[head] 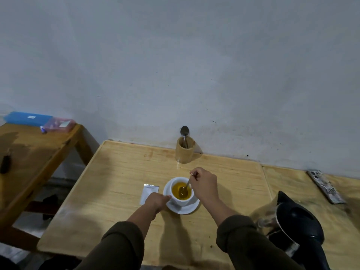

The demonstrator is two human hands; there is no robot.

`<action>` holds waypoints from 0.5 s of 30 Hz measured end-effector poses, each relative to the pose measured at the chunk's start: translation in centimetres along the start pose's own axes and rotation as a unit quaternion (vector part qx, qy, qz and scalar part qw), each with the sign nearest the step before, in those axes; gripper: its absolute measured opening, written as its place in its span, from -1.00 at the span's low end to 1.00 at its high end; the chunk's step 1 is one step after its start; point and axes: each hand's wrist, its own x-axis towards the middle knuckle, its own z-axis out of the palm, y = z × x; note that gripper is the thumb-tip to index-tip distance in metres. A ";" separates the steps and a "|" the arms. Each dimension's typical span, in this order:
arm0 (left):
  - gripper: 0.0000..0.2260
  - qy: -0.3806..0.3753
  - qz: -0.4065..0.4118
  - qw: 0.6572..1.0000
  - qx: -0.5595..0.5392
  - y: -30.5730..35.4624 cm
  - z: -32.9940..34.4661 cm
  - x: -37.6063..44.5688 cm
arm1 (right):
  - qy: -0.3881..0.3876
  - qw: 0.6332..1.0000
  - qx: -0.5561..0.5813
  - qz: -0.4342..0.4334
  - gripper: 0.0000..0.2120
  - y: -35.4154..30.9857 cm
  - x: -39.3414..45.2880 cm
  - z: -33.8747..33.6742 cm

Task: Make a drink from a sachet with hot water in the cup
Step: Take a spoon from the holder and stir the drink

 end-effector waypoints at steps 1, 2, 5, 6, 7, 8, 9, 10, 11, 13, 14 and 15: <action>-0.56 0.002 0.000 1.000 0.007 0.0 0.0 -0.1 | 0.003 1.000 0.001 -0.020 -0.84 0.0 -0.1 0.1; -0.57 0.004 0.002 1.000 0.017 0.0 0.0 -0.1 | 0.004 0.999 0.002 -0.033 -0.82 0.0 -0.2 0.2; -0.59 0.004 0.013 0.999 0.044 0.1 0.1 -0.3 | -0.003 0.999 0.013 -0.045 -0.79 0.2 -0.6 0.6; -0.60 0.006 0.016 0.999 0.051 0.2 0.1 -0.4 | -0.008 0.999 0.014 -0.047 -0.79 0.3 -0.7 0.8; -0.61 0.008 0.018 0.998 0.054 0.2 0.1 -0.5 | -0.014 0.999 0.013 -0.051 -0.79 0.3 -0.8 0.9; -0.61 0.010 0.021 0.998 0.056 0.1 0.1 -0.5 | -0.019 0.998 0.011 -0.054 -0.79 0.4 -0.9 1.0; -0.62 0.011 0.023 0.998 0.058 0.1 0.1 -0.5 | -0.022 0.998 0.012 -0.057 -0.80 0.4 -0.9 1.1; -0.62 0.011 0.024 0.998 0.058 0.1 0.1 -0.6 | -0.023 0.998 0.013 -0.061 -0.80 0.5 -0.9 1.1; -0.61 0.010 0.024 0.998 0.055 0.1 0.1 -0.6 | -0.024 0.998 0.015 -0.064 -0.81 0.6 -0.8 1.1; -0.61 0.007 0.024 0.999 0.045 0.0 0.1 -0.7 | -0.029 0.998 0.016 -0.062 -0.82 0.7 -0.6 1.1; -0.62 0.006 0.024 0.999 0.040 0.0 0.1 -0.8 | -0.030 0.998 0.014 -0.060 -0.83 0.7 -0.5 1.1; -0.62 0.008 0.023 0.999 0.035 0.0 0.1 -0.8 | -0.031 0.998 0.011 -0.060 -0.83 0.8 -0.3 1.1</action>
